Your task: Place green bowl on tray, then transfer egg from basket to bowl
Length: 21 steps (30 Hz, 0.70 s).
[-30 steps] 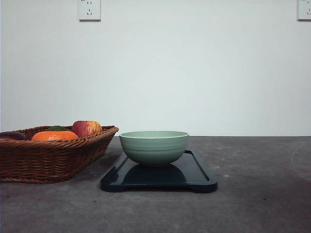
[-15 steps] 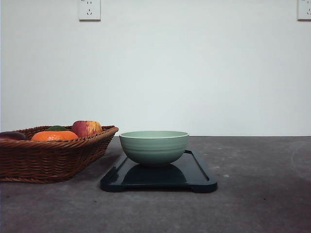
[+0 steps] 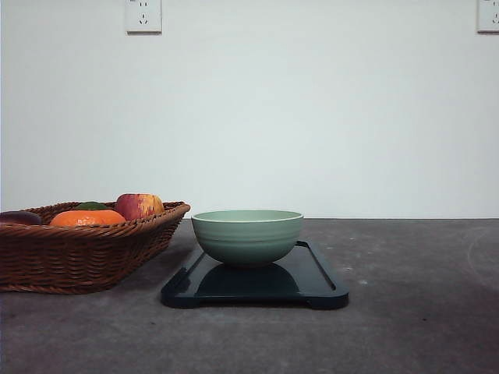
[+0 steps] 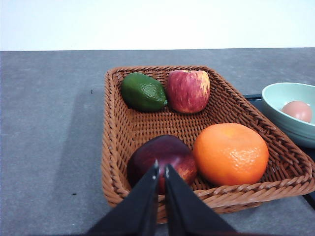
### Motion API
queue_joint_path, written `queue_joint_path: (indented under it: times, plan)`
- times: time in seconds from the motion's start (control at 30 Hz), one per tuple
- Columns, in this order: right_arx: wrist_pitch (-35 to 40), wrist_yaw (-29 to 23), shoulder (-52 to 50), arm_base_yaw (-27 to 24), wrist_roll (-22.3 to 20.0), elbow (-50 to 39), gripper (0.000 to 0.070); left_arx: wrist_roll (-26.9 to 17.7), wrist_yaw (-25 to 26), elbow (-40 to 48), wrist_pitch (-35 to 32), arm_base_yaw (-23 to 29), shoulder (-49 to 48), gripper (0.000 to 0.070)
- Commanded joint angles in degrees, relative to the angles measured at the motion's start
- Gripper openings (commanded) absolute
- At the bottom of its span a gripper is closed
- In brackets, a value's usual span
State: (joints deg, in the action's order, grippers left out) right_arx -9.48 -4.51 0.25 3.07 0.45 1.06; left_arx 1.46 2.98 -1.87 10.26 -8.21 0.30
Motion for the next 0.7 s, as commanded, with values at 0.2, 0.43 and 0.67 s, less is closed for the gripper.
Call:
queue_joint_path:
  times: [0.2, 0.43, 0.67]
  plan:
    - [0.4, 0.0, 0.0, 0.1, 0.9, -0.3, 0.0013, -0.4, 0.0, 1.1, 0.4, 0.0, -0.1, 0.0008]
    - [0.4, 0.0, 0.0, 0.1, 0.9, -0.3, 0.0013, -0.4, 0.0, 1.1, 0.4, 0.0, -0.1, 0.0008]
    - [0.4, 0.0, 0.0, 0.1, 0.9, -0.3, 0.0013, -0.4, 0.0, 1.1, 0.4, 0.0, -0.1, 0.0008]
